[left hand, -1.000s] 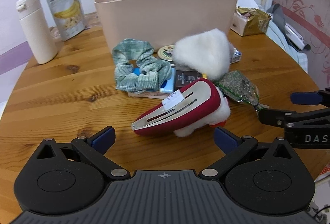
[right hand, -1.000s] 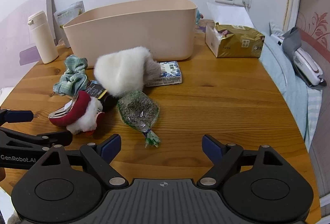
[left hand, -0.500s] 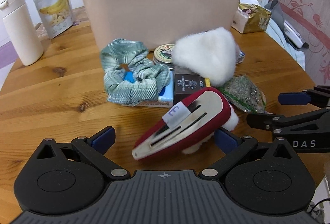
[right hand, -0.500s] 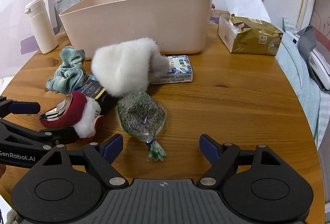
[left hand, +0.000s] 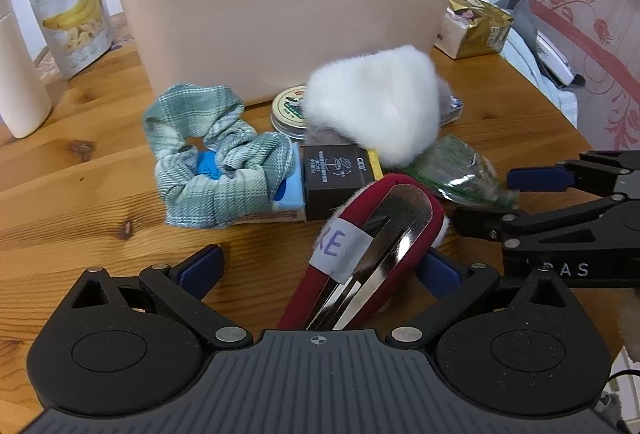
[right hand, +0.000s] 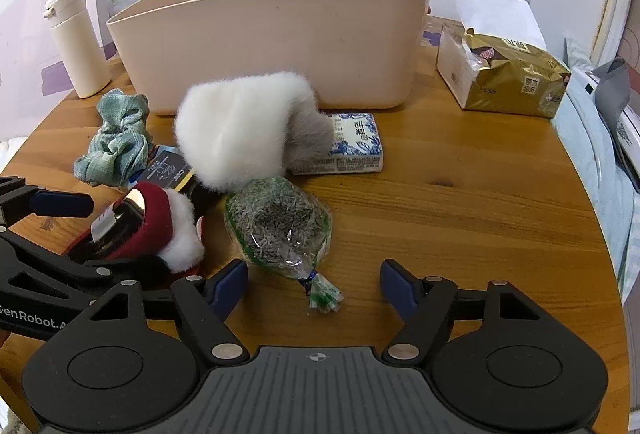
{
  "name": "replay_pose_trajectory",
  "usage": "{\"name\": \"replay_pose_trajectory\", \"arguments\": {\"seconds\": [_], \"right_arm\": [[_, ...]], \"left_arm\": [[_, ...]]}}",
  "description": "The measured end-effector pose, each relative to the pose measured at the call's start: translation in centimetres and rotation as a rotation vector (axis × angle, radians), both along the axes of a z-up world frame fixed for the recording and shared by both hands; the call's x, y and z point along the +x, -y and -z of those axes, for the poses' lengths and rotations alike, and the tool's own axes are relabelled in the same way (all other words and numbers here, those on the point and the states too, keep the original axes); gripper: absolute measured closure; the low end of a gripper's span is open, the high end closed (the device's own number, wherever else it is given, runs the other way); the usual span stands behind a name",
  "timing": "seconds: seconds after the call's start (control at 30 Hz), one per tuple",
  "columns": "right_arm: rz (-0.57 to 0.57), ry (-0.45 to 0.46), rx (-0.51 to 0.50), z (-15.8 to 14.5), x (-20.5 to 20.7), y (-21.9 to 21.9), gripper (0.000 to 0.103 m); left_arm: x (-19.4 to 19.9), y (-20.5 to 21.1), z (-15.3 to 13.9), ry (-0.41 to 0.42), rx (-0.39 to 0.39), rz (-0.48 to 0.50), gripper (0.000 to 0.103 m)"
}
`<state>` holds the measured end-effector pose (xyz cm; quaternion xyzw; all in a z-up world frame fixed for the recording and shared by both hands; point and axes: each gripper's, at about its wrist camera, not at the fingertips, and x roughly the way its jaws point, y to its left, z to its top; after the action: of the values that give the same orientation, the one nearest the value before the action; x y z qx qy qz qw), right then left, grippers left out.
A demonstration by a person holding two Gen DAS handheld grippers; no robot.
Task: Organize objects
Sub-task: 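Close left tool on red Hello Kitty clip while right tool grips green snack bag's tail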
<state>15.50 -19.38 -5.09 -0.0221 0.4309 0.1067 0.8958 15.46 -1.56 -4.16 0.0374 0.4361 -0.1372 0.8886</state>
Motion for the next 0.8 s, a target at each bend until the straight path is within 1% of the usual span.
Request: {"name": "replay_pose_trajectory", "arguments": {"seconds": [0.03, 0.07, 0.1, 0.13, 0.17, 0.2, 0.23, 0.27, 0.3, 0.37, 0.4, 0.47, 0.53, 0.8], "right_arm": [[-0.005, 0.004, 0.0, 0.0, 0.1, 0.0, 0.03], [-0.01, 0.007, 0.001, 0.1, 0.3, 0.1, 0.033], [-0.015, 0.01, 0.002, 0.1, 0.4, 0.0, 0.035], [-0.022, 0.013, 0.003, 0.1, 0.5, -0.1, 0.041], [-0.027, 0.015, 0.003, 0.1, 0.5, -0.2, 0.044], [-0.033, 0.017, -0.001, 0.1, 0.5, -0.3, 0.045], [-0.04, 0.021, -0.007, 0.1, 0.5, -0.4, 0.049], [-0.045, 0.024, -0.011, 0.1, 0.5, -0.5, 0.054], [-0.048, 0.027, -0.012, 0.1, 0.5, -0.5, 0.057], [-0.047, 0.032, -0.016, 0.0, 0.4, -0.5, 0.075], [-0.045, 0.034, -0.02, 0.0, 0.3, -0.5, 0.076], [-0.046, 0.035, -0.016, 0.0, 0.1, -0.3, 0.082], [-0.05, 0.035, -0.012, -0.1, -0.2, -0.3, 0.085], [-0.068, 0.041, 0.0, -0.1, -1.6, -0.6, 0.089]], "left_arm": [[0.0, 0.1, 0.0, -0.002, -0.004, 0.005, 0.005], [0.0, 0.1, 0.0, -0.004, -0.012, 0.015, 0.012], [0.0, 0.2, -0.1, -0.009, -0.022, 0.027, 0.016], [-0.1, 0.3, -0.2, -0.003, -0.019, 0.032, 0.022], [-0.1, 0.4, -0.2, 0.0, -0.016, 0.038, 0.029], [-0.2, 0.5, -0.3, 0.001, -0.012, 0.046, 0.032], [-0.2, 0.6, -0.3, 0.004, -0.007, 0.049, 0.037], [-0.2, 0.7, -0.4, 0.006, -0.004, 0.051, 0.043], [-0.3, 0.8, -0.4, 0.007, -0.002, 0.052, 0.046], [-0.3, 0.7, -0.5, 0.006, 0.001, 0.049, 0.049], [-0.3, 0.7, -0.5, 0.004, 0.003, 0.047, 0.05], [-0.4, 0.8, -0.5, 0.006, 0.008, 0.045, 0.053], [-0.7, 0.7, -0.6, 0.006, 0.008, 0.043, 0.055], [-1.5, -0.1, -1.4, 0.018, -0.019, 0.019, 0.056]]}}
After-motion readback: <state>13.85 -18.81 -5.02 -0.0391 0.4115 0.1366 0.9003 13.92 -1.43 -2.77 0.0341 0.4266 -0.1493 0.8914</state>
